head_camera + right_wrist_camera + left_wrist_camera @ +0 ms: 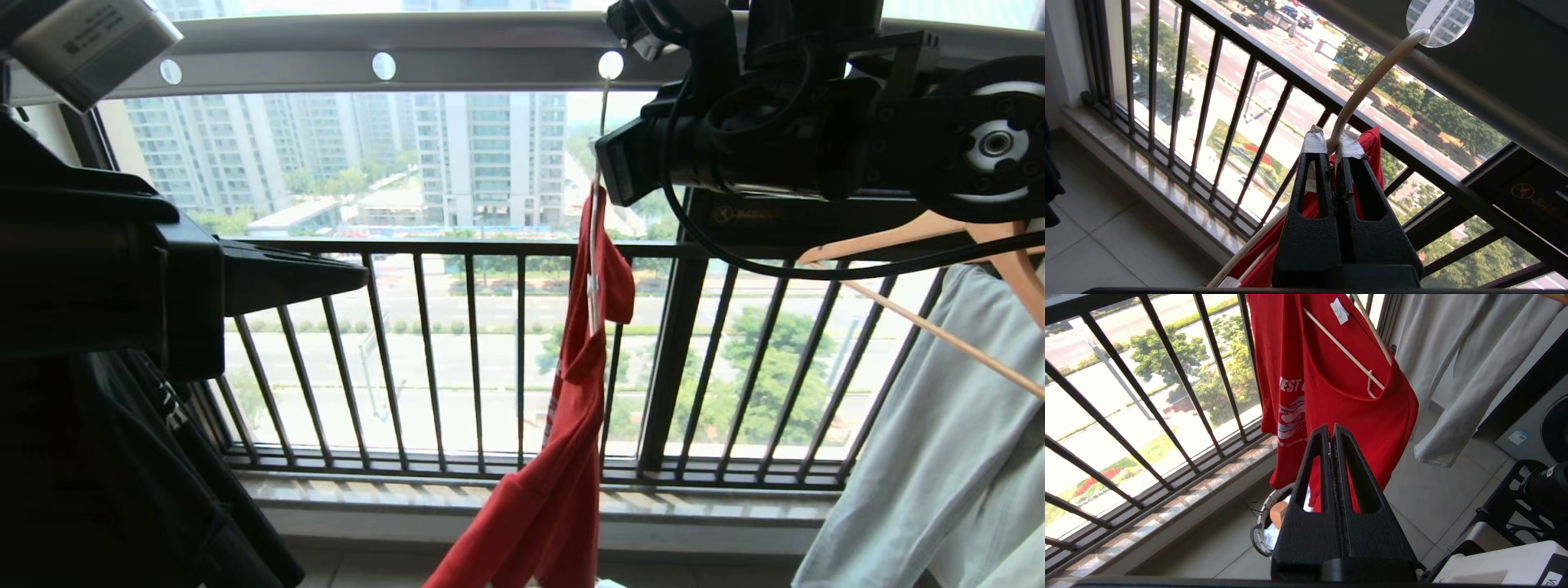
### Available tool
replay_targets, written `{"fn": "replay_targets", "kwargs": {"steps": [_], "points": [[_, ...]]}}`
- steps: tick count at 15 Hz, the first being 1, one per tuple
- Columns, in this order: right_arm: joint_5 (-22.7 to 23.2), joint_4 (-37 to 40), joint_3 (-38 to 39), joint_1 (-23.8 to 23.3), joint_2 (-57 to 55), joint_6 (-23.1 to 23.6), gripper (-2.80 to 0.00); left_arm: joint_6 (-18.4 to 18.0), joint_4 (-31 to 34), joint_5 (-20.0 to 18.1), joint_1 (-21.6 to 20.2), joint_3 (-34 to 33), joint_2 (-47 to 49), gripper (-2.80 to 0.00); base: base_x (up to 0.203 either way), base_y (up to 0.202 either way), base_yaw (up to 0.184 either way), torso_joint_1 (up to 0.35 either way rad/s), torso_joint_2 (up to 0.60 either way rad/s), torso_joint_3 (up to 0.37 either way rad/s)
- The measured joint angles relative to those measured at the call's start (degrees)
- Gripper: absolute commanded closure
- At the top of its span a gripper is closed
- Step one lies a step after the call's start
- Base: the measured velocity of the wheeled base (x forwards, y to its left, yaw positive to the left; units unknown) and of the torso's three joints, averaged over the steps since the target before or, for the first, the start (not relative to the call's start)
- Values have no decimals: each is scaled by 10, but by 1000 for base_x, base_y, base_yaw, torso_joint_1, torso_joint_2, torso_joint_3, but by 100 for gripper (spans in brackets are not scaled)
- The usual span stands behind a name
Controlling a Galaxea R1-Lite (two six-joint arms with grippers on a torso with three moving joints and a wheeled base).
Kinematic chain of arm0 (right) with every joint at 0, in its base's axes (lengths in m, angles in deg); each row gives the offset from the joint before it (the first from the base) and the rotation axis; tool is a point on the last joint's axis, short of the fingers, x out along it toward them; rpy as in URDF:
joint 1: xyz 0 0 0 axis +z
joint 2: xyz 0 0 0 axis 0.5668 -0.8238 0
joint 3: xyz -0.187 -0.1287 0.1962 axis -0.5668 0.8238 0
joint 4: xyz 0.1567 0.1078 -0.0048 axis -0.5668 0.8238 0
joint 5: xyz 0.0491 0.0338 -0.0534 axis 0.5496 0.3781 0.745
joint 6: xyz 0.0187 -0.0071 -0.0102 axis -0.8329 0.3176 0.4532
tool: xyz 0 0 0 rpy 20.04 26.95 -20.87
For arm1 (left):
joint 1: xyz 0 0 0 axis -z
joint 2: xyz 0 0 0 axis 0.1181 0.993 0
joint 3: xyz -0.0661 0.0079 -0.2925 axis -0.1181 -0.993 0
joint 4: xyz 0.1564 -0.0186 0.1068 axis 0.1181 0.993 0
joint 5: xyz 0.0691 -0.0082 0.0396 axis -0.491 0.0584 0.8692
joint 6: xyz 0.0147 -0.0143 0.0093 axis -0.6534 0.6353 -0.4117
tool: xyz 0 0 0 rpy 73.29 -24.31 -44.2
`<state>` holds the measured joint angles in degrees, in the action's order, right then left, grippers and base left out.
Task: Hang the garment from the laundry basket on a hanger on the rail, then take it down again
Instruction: Take the clothes off the clothes rack
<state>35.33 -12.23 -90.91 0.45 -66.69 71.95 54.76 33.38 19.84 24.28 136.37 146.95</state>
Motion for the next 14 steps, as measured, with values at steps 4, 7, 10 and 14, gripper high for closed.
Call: {"fn": "replay_targets", "kwargs": {"steps": [4,7,10,14], "points": [[0,2,3,-3,2,-1,0,0,-16,0,6,-7,17,0,0,0,0,0,0,0],[-1,18,11,-2,12,-2,-280,0,-16,1,6,-7,19,0,0,0,0,0,0,0],[-2,23,25,-2,24,-3,-280,0,-16,1,5,-7,18,0,0,0,0,0,0,0],[-31,7,31,-2,26,-2,-280,0,-16,1,6,-7,17,0,0,0,0,0,0,0]]}}
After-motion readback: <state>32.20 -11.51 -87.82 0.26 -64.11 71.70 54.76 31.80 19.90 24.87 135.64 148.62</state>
